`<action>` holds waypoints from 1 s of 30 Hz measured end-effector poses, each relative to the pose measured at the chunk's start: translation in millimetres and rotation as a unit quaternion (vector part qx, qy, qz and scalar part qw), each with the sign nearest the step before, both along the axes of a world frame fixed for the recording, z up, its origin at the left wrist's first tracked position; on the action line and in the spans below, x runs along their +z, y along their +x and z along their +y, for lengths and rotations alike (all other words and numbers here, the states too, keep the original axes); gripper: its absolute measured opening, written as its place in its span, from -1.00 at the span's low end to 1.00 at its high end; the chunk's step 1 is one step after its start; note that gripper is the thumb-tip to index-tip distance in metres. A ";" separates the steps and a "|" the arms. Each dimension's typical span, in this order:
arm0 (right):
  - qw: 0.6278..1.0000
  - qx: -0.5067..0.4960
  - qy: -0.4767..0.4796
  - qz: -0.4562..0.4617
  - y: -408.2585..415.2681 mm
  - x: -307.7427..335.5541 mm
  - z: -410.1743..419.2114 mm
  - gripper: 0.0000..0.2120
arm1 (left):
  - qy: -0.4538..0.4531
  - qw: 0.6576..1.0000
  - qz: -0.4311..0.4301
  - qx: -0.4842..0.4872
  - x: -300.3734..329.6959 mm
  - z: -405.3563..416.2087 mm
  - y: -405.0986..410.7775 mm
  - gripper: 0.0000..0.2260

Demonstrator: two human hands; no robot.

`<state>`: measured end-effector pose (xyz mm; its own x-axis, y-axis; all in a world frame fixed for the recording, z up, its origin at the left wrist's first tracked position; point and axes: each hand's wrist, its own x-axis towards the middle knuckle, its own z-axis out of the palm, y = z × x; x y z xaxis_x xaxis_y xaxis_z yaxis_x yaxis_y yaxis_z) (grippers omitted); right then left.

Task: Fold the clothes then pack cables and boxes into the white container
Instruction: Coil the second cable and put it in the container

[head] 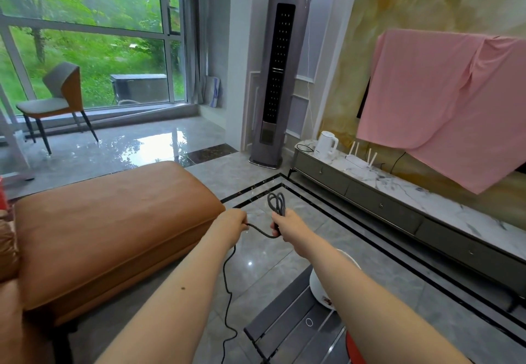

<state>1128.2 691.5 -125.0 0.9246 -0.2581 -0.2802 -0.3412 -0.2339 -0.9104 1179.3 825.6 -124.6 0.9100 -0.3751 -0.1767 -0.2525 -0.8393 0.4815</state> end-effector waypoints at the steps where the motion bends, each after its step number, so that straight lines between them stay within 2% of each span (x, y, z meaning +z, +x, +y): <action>1: 1.000 0.007 -0.020 0.011 0.0 0.1 1.3 -0.87 | -0.005 1.000 -0.011 0.000 3.7 1.2 0.7 -0.74; 4: 0.999 0.016 -0.034 0.026 1.6 -0.6 2.7 -0.71 | -0.044 0.998 -0.045 -0.003 20.0 0.5 3.9 -0.78; 6: 0.999 0.023 -0.034 0.030 1.0 0.9 2.6 -0.69 | -0.049 0.998 -0.042 -0.007 32.7 -0.7 8.9 -0.78; 8: 0.998 0.027 -0.037 0.044 0.8 2.0 2.0 -0.74 | -0.087 0.996 -0.033 0.002 42.7 -1.6 13.0 -0.78; 11: 0.998 0.026 -0.022 0.055 1.8 3.0 3.1 -0.97 | -0.139 0.990 -0.012 0.019 46.8 -3.3 18.3 -0.90; 12: 0.998 0.033 -0.019 0.051 2.3 3.1 3.3 -0.96 | -0.155 0.988 0.003 0.028 48.3 -4.9 18.8 -0.95; 17: 0.993 0.119 -0.018 -0.022 -1.3 4.0 4.6 -0.89 | -0.198 0.975 0.070 0.072 51.4 -13.9 23.0 -0.87; 20: 0.993 0.100 -0.034 -0.050 -2.3 0.6 4.6 -0.80 | -0.221 0.964 0.111 0.100 52.1 -17.8 23.7 -0.85; 24: 0.995 0.063 -0.023 -0.069 -0.8 -4.7 6.8 -0.78 | -0.261 0.937 0.177 0.151 58.1 -22.8 23.4 -0.74; 26: 0.996 0.051 -0.018 -0.069 -0.3 -5.9 7.9 -0.77 | -0.296 0.919 0.203 0.163 56.7 -20.7 21.0 -0.77; 30: 0.997 0.024 0.003 -0.067 0.6 -5.9 6.7 -0.80 | -0.347 0.908 0.201 0.126 48.8 -15.0 18.4 -0.91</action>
<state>1128.8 698.3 -130.9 0.9653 -0.2106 -0.1545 -0.2046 -0.2423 -0.9484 1197.7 810.6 -75.8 0.8968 -0.3121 -0.3136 0.2173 -0.3066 0.9267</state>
